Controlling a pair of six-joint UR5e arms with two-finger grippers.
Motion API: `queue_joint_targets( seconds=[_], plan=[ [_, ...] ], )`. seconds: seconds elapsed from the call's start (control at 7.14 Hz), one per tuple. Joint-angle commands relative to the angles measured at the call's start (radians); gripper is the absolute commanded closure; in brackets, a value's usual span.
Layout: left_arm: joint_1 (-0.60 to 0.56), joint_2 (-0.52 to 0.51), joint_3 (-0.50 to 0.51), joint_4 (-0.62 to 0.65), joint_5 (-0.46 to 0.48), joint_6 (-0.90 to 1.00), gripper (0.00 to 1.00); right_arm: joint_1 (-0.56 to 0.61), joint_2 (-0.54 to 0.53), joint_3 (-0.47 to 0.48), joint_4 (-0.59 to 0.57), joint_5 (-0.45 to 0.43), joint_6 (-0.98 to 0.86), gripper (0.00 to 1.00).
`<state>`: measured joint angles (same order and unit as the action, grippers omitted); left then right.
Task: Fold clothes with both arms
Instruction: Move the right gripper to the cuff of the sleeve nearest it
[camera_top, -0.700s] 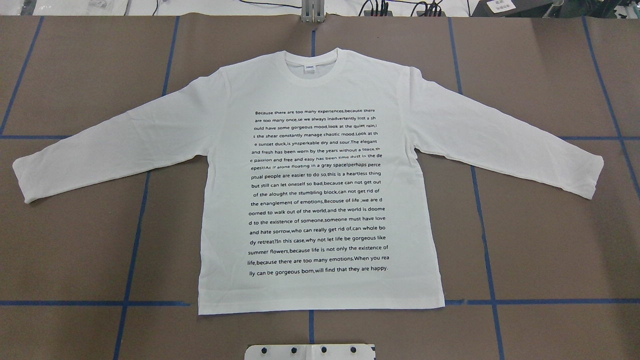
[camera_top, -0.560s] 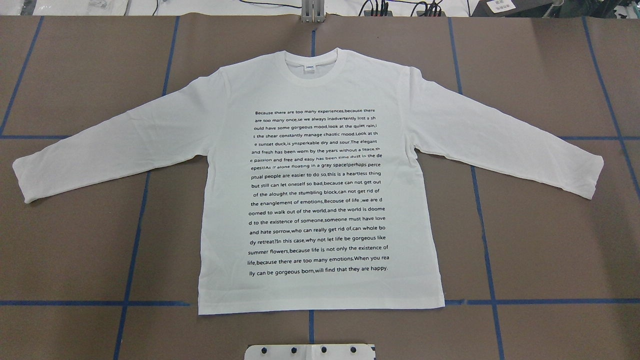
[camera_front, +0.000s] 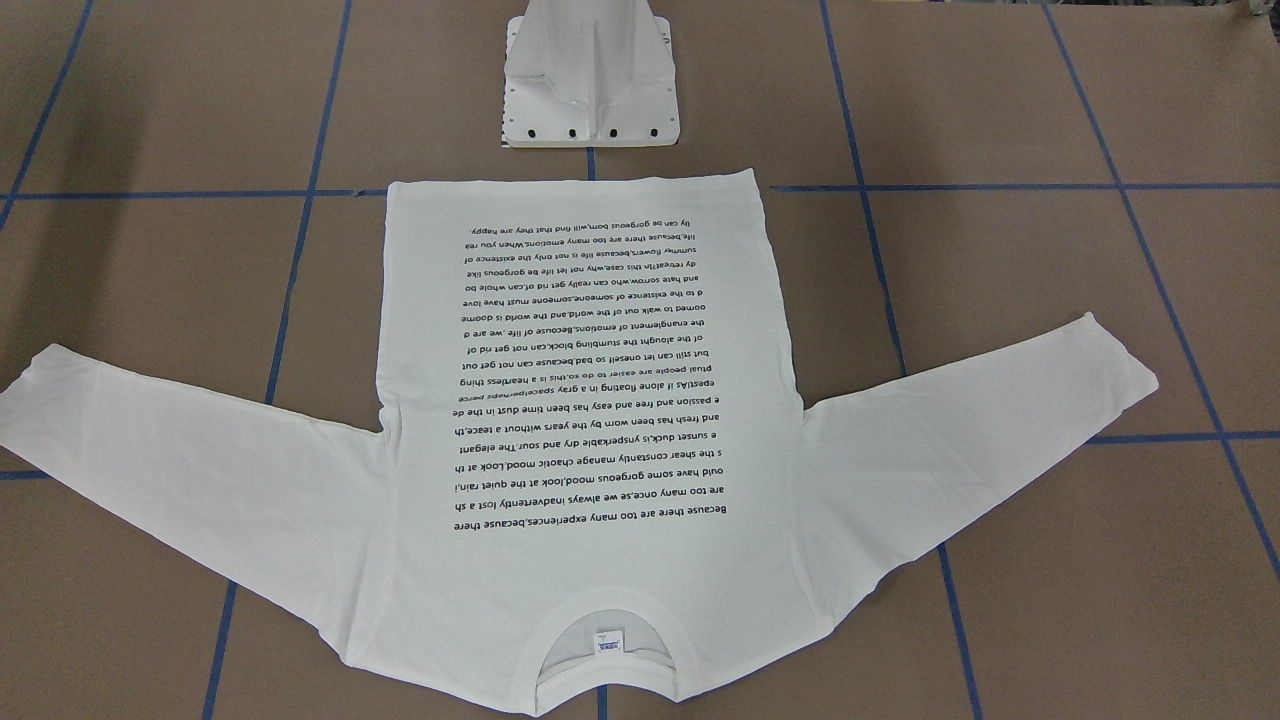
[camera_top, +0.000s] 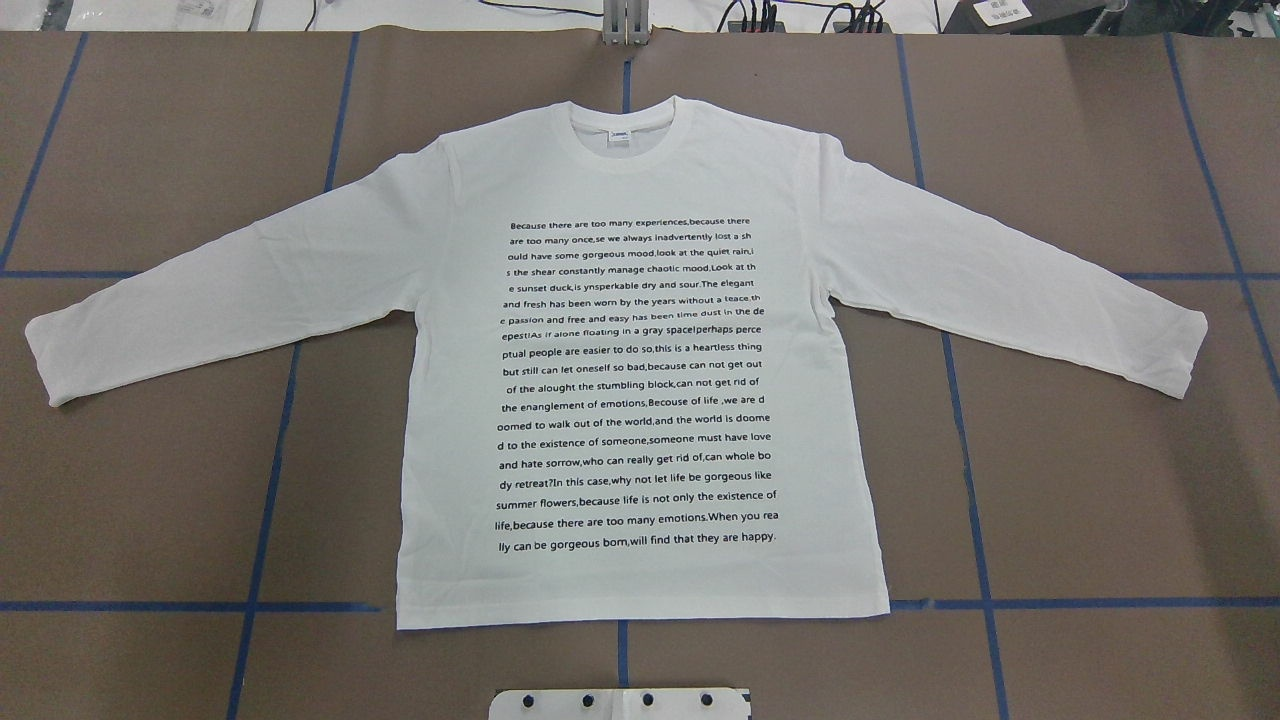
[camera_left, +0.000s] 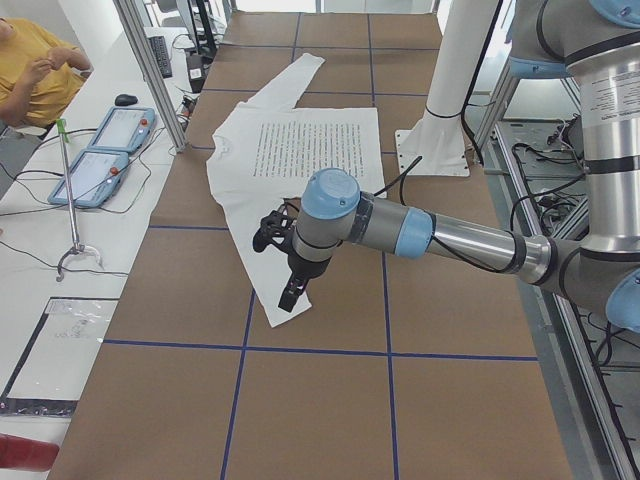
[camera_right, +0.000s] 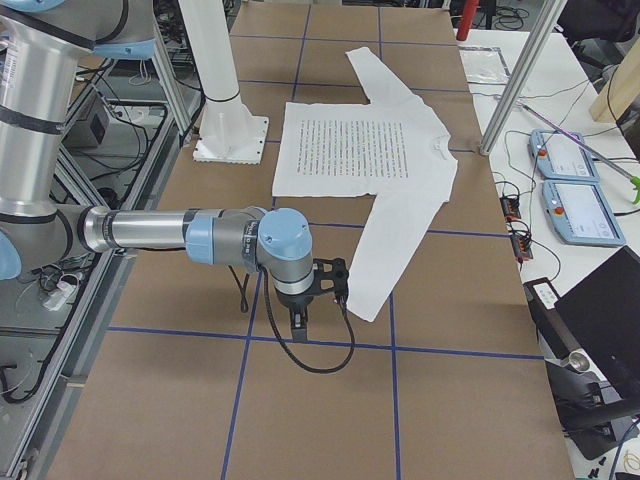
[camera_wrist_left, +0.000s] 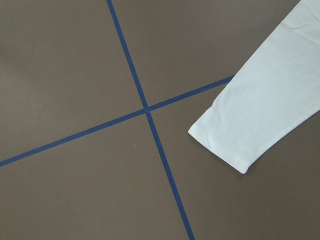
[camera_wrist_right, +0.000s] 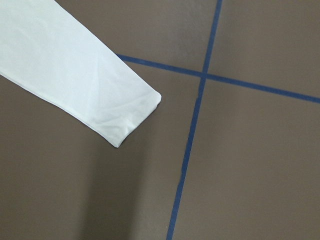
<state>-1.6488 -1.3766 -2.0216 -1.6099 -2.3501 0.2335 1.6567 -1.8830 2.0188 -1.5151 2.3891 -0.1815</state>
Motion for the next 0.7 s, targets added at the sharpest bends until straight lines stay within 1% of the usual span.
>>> queue_joint_targets(
  seconds=[0.0,0.14,0.28,0.42,0.56],
  plan=[
    [-0.005,-0.057,-0.025,-0.068,0.001,-0.006,0.0,0.0,0.048,-0.108,0.156,0.043,0.089,0.0],
    [-0.005,-0.065,0.027,-0.191,-0.002,-0.008,0.0,0.0,0.051,-0.118,0.17,0.071,0.105,0.0],
    [-0.005,-0.068,0.1,-0.299,-0.002,-0.006,0.0,-0.009,0.041,-0.136,0.285,0.068,0.1,0.0],
    [-0.005,-0.067,0.11,-0.324,-0.003,-0.005,0.0,-0.076,0.036,-0.17,0.382,0.07,0.188,0.0],
    [-0.005,-0.064,0.112,-0.324,-0.003,-0.005,0.0,-0.174,0.041,-0.181,0.471,0.052,0.353,0.01]
  ],
)
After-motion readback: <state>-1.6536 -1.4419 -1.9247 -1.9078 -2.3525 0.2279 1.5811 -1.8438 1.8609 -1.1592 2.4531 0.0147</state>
